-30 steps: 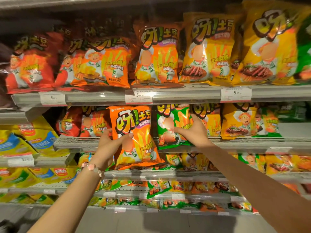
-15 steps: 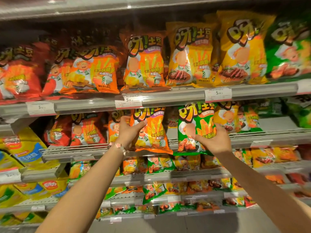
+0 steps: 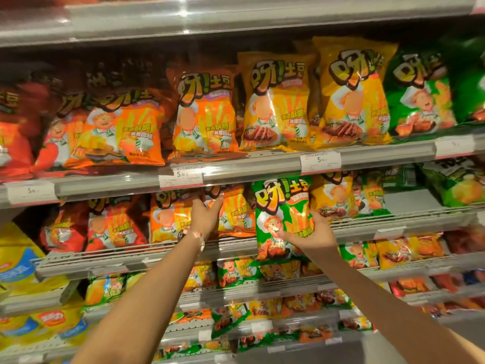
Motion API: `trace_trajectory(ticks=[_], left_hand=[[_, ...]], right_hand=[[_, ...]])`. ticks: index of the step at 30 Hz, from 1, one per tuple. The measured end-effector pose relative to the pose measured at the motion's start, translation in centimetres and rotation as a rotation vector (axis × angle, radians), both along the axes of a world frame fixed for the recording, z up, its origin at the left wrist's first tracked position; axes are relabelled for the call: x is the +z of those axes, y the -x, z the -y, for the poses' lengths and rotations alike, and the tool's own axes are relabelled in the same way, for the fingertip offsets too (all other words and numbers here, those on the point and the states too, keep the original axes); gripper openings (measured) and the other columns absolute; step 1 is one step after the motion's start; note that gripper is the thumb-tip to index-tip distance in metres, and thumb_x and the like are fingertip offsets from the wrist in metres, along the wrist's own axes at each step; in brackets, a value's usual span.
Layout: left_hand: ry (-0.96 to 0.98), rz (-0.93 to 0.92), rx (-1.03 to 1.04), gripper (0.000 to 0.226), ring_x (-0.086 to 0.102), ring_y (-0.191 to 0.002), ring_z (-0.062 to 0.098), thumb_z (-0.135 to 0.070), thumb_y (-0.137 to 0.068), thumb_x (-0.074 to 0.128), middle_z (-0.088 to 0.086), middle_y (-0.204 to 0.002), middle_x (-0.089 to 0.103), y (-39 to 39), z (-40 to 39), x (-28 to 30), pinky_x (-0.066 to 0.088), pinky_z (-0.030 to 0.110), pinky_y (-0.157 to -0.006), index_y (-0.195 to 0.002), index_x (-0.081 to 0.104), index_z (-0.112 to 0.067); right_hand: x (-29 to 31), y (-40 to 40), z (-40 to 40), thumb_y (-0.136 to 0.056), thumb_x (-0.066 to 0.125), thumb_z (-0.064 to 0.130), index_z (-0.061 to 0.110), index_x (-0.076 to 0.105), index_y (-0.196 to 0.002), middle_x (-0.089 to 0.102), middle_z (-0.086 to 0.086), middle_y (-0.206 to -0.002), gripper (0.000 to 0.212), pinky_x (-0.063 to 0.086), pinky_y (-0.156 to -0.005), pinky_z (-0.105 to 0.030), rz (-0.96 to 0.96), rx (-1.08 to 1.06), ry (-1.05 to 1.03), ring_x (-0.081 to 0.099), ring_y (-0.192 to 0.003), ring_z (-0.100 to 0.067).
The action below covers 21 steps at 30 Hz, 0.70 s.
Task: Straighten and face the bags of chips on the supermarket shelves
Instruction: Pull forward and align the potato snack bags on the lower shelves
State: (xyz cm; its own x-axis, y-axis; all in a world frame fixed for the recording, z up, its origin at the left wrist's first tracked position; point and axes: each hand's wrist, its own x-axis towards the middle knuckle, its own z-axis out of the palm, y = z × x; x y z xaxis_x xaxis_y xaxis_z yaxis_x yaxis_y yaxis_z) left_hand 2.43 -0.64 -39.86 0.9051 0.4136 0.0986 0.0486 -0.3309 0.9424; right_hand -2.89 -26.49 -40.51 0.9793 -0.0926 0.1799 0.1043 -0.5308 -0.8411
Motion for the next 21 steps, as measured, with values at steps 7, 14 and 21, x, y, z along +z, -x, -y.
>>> trace_trajectory(ticks=[7, 14, 21], left_hand=[[-0.423, -0.073, -0.170, 0.096, 0.035, -0.109, 0.019, -0.049, -0.054, 0.089, 0.005, -0.116, 0.033, 1.1, -0.2, -0.5, 0.040, 0.033, -0.095, -0.121, 0.031, -0.012], [-0.482, -0.098, -0.061, 0.088, 0.044, -0.114, 0.029, -0.047, -0.058, 0.088, 0.014, -0.119, 0.043, 0.8, 0.8, -0.1, 0.045, 0.039, -0.092, -0.120, 0.041, -0.005], [-0.493, -0.015, -0.081, 0.077, 0.039, -0.125, 0.033, -0.025, -0.073, 0.081, 0.018, -0.131, 0.040, 2.2, 2.3, 0.0, 0.038, 0.039, -0.103, -0.132, 0.037, -0.001]], right_hand=[[-0.3, -0.8, -0.3, -0.066, 0.085, 0.040, 0.018, 0.059, -0.108, 0.052, 0.008, -0.097, 0.054, 0.036, -0.078, -0.020, 0.011, 0.003, -0.016, 0.045, -0.093, -0.008], [-1.2, -0.8, -0.5, -0.061, 0.089, 0.031, 0.023, 0.056, -0.092, 0.053, 0.009, -0.085, 0.045, 0.033, -0.066, -0.011, 0.119, -0.027, -0.033, 0.049, -0.084, -0.007], [-1.4, -0.3, 0.4, -0.056, 0.087, 0.045, 0.027, 0.061, -0.096, 0.063, 0.002, -0.098, 0.051, 0.049, -0.082, -0.029, 0.023, 0.031, -0.181, 0.060, -0.093, -0.014]])
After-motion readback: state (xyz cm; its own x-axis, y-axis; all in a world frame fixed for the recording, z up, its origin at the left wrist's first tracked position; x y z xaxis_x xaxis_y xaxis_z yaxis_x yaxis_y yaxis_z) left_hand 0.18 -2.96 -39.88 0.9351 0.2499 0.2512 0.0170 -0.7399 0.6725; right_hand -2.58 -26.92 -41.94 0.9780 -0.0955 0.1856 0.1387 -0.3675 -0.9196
